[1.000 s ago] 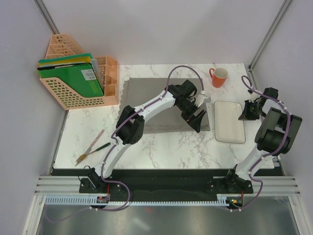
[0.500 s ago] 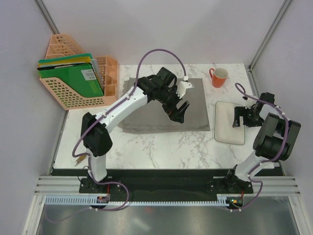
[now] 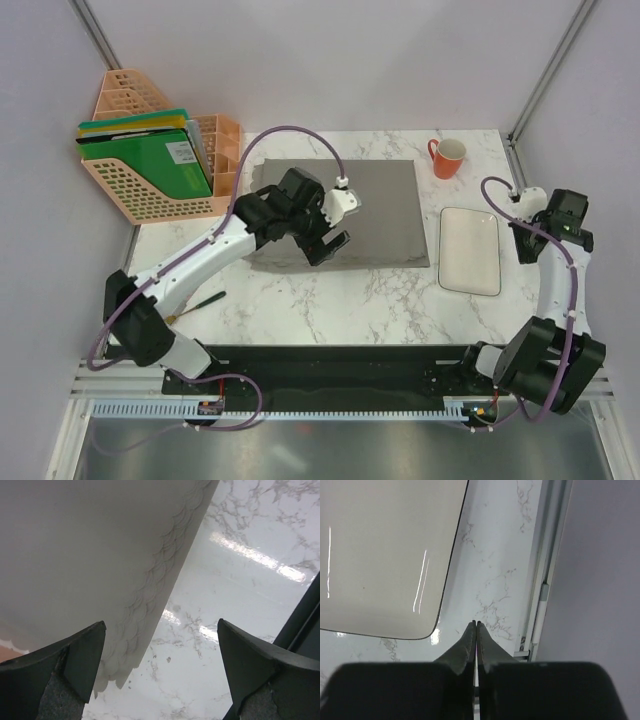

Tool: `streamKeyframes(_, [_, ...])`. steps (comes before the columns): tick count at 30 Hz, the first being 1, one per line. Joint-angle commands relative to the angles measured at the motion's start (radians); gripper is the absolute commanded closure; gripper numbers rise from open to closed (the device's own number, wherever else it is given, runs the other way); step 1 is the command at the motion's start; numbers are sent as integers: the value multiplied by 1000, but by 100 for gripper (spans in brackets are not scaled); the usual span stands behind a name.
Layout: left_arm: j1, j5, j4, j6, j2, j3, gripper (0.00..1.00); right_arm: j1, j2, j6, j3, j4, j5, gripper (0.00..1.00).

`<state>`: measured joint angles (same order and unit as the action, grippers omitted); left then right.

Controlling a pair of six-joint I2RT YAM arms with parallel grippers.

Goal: Set the dinner table for one person
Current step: Move the plate to the corner of the board.

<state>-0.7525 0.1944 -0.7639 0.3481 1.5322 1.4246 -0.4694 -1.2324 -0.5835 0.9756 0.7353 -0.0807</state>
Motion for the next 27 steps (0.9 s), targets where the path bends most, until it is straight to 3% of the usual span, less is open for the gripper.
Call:
streamKeyframes(1, [13,-168,133,69,-113,-104,0,-3,-40,5,67,61,-65,100])
streamKeyframes(7, [123,-182,192,65,-237,-269,0,52,-292,57,164,82,-220,100])
streamKeyframes(14, [239,-122,193,51,-345,-414,0,129,-521,131,320,36,-245,100])
streamKeyframes(21, [281,-99,189,51,-386,-421,0,204,-670,177,472,33,-208,100])
streamKeyframes(27, [295,-89,176,51,-402,-418,0,216,-745,172,451,30,-202,100])
